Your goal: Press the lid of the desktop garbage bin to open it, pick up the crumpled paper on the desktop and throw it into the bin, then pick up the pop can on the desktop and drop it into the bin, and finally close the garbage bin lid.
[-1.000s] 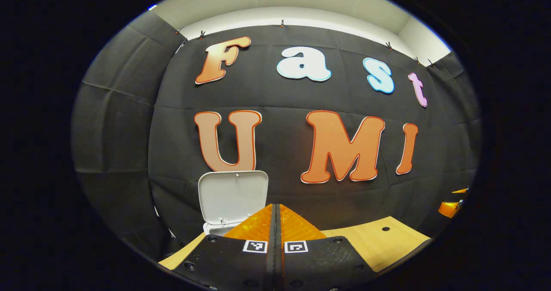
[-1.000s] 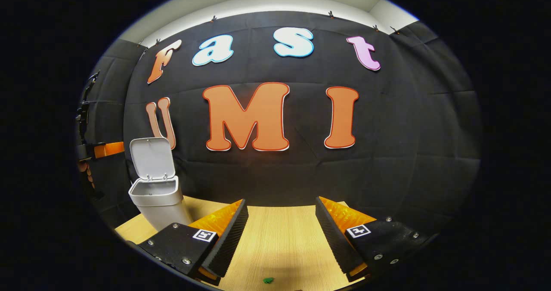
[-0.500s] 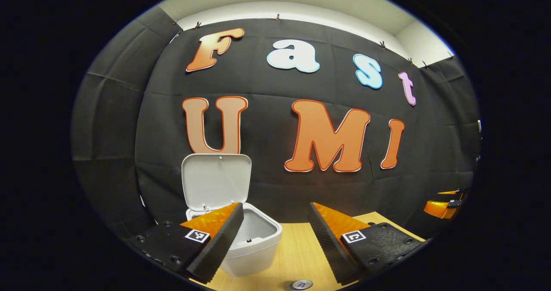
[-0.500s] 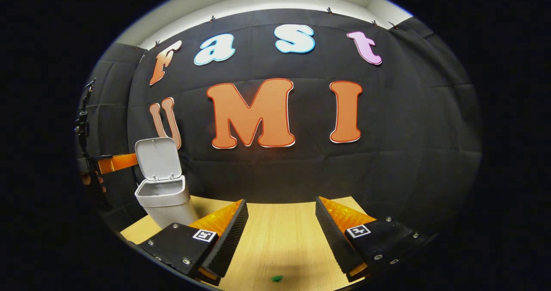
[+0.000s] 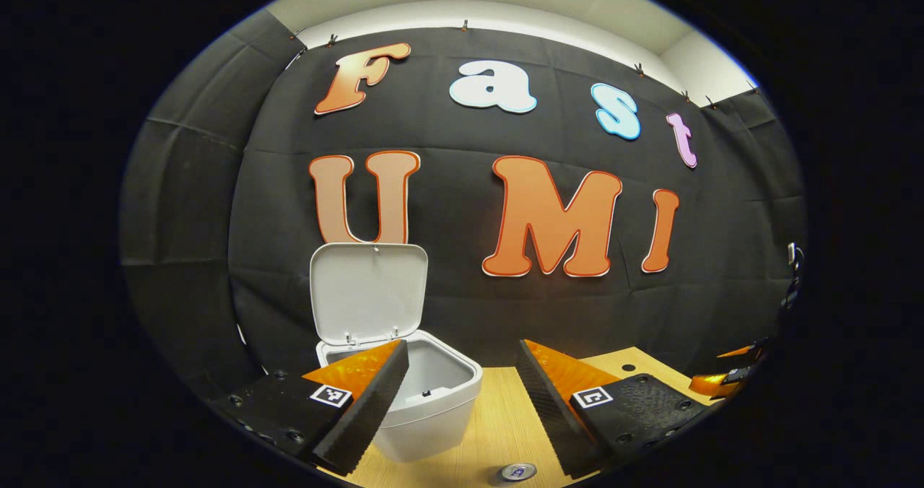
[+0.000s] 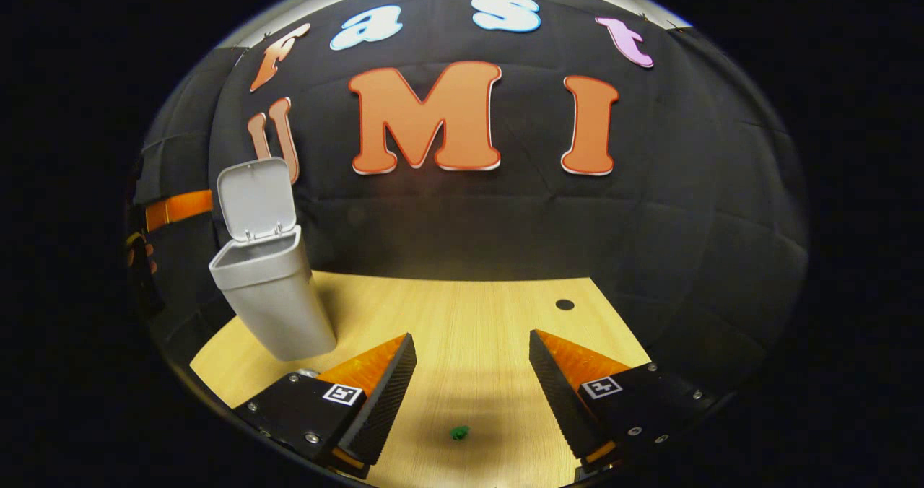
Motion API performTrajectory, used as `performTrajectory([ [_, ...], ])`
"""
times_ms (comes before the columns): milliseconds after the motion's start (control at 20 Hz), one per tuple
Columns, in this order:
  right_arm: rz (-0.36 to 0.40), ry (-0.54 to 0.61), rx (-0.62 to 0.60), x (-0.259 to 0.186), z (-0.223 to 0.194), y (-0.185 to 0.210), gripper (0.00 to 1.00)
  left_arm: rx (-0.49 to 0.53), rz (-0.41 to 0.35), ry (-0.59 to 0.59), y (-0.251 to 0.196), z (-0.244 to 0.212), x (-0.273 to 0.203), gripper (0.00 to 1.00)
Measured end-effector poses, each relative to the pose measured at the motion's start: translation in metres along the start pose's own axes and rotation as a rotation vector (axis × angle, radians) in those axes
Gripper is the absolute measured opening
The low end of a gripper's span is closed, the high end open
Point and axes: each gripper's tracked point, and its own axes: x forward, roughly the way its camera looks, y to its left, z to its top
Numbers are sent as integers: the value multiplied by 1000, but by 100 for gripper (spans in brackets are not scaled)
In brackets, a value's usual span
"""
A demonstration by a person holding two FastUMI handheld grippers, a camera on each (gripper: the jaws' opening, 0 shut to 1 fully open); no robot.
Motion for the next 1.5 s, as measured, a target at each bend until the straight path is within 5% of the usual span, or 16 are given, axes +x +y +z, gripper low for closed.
performTrajectory([
  [950,64,551,-69,52,-210,26,95,28,-1,88,19,-50,-17,95],
  [1350,70,660,-102,72,-234,37,95,12,43,112,43,-60,-21,95],
  [1500,56,667,-128,85,-228,52,85,9,59,112,49,-60,-23,95],
])
